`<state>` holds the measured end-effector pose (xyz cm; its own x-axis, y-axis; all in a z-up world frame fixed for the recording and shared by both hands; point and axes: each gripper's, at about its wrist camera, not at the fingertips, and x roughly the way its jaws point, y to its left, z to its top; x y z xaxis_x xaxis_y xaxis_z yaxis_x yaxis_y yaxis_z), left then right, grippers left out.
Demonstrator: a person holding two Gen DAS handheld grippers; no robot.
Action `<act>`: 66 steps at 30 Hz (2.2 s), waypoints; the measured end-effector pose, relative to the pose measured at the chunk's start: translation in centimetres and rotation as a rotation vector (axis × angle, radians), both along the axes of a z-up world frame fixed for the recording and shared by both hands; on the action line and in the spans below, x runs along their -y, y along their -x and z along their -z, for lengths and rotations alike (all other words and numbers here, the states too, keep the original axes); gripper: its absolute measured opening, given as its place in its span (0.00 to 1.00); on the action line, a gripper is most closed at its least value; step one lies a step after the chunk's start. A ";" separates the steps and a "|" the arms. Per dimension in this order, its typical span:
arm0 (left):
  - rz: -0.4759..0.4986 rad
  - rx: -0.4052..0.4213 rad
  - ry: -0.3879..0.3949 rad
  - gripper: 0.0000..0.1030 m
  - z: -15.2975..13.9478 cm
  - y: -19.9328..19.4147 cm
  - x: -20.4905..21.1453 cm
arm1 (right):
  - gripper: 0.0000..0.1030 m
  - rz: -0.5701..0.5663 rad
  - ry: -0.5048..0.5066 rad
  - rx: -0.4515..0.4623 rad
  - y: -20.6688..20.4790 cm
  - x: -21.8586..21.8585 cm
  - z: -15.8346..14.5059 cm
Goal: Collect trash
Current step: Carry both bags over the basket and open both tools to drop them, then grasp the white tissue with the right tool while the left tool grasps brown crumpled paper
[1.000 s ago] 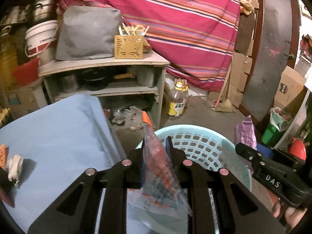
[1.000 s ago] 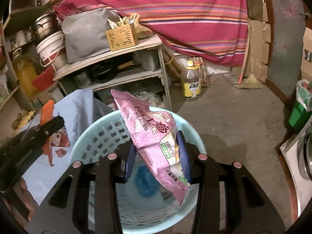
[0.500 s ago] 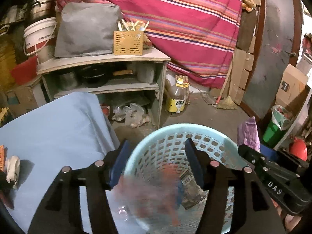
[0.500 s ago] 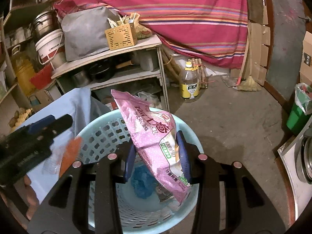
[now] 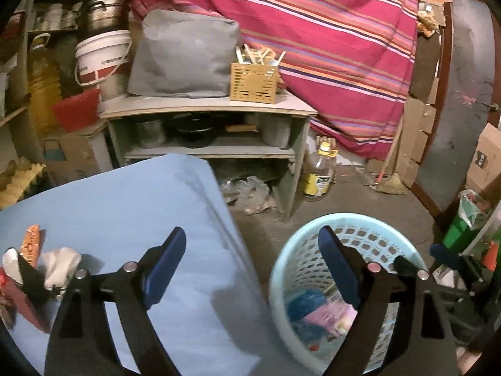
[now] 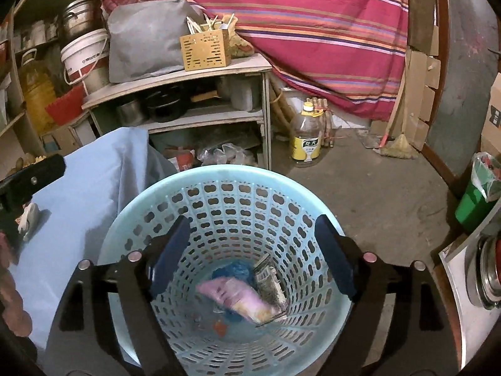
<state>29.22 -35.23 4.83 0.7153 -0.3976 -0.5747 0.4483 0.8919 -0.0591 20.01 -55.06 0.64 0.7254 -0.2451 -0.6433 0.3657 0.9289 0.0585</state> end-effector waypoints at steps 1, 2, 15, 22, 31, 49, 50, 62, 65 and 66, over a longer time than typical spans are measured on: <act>-0.005 0.003 -0.003 0.83 0.0 0.0 -0.3 | 0.82 0.001 0.003 0.004 0.0 -0.1 -0.1; -0.013 0.005 -0.007 0.83 0.0 0.0 -1.0 | 0.86 0.002 0.006 0.010 0.0 -0.3 -0.3; -0.174 0.097 -0.125 0.91 0.1 1.6 -14.3 | 0.96 -0.081 0.045 0.128 -0.1 -8.4 -3.9; -0.340 0.099 -0.166 0.92 1.3 1.2 -24.2 | 0.96 -0.136 0.058 0.137 -2.6 -14.3 -3.6; -0.518 0.049 -0.183 0.92 3.7 -0.7 -35.2 | 0.96 -0.215 0.047 0.074 -6.9 -21.0 -2.1; -0.580 -0.170 -0.092 0.91 7.5 -5.1 -45.8 | 0.96 -0.366 0.091 -0.032 -15.8 -33.7 2.1; -0.578 -0.178 -0.098 0.91 7.8 -5.2 -45.7 | 0.96 -0.373 0.093 -0.041 -16.1 -34.0 2.3; -0.541 -0.215 -0.060 0.55 8.5 -4.6 -46.8 | 0.76 -0.420 0.014 -0.122 -18.2 -36.1 4.5; -0.532 -0.199 -0.090 0.50 8.3 -4.2 -46.7 | 0.51 -0.477 -0.021 -0.141 -18.3 -36.8 4.8; -0.530 -0.197 -0.098 0.49 8.3 -4.1 -46.7 | 0.48 -0.489 -0.017 -0.140 -18.3 -37.0 4.8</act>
<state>33.33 11.46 -3.50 0.6781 0.0477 -0.7334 -0.0726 0.9974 -0.0023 38.28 -18.05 -4.14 0.6596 0.1125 -0.7432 -0.1059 0.9928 0.0563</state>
